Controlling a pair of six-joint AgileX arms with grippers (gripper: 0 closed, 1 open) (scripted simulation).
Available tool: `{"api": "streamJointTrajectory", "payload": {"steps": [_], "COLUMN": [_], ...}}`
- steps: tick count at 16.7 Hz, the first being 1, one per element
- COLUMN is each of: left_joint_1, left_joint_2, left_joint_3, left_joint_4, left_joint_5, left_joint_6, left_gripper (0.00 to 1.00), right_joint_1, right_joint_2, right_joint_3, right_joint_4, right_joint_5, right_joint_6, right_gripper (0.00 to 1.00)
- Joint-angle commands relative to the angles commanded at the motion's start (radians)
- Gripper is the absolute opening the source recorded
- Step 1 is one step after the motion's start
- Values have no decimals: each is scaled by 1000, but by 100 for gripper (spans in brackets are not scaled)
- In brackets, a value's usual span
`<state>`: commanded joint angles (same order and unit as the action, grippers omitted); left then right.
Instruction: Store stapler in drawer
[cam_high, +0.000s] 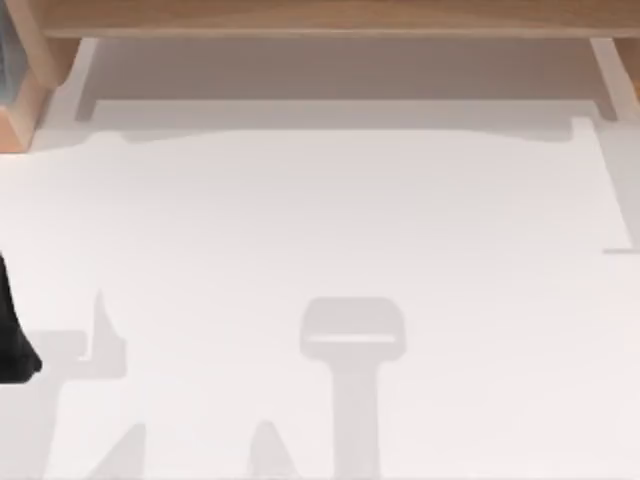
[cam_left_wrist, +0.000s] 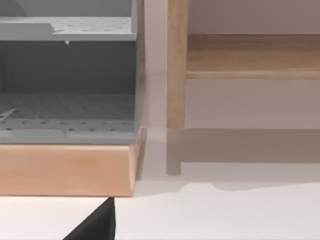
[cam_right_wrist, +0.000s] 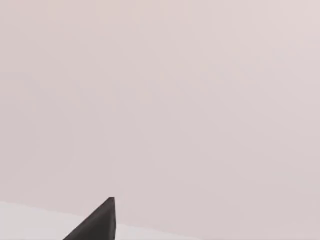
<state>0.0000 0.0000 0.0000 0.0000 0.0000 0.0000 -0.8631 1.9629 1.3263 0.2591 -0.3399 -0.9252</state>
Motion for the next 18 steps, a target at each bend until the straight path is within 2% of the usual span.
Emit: {"api": "streamJointTrajectory", "payload": {"steps": [5,11,15,18], "left_joint_1": [0,0,0,0], "left_joint_2": [0,0,0,0], "left_joint_3": [0,0,0,0], "left_joint_4": [0,0,0,0], "left_joint_5": [0,0,0,0], "left_joint_6": [0,0,0,0], "left_gripper": [100,100,100,100], "right_joint_1": [-65,8,90,116], "right_joint_2": [0,40,65,73], "right_joint_3": [-378,-735,-862,-892], "right_joint_4": [547,1089,1304,1355], "right_joint_5": [-128,-284,-356,-375], "right_joint_6": [-239,-492,-599,-626], "right_gripper": [100,100,100,100]}}
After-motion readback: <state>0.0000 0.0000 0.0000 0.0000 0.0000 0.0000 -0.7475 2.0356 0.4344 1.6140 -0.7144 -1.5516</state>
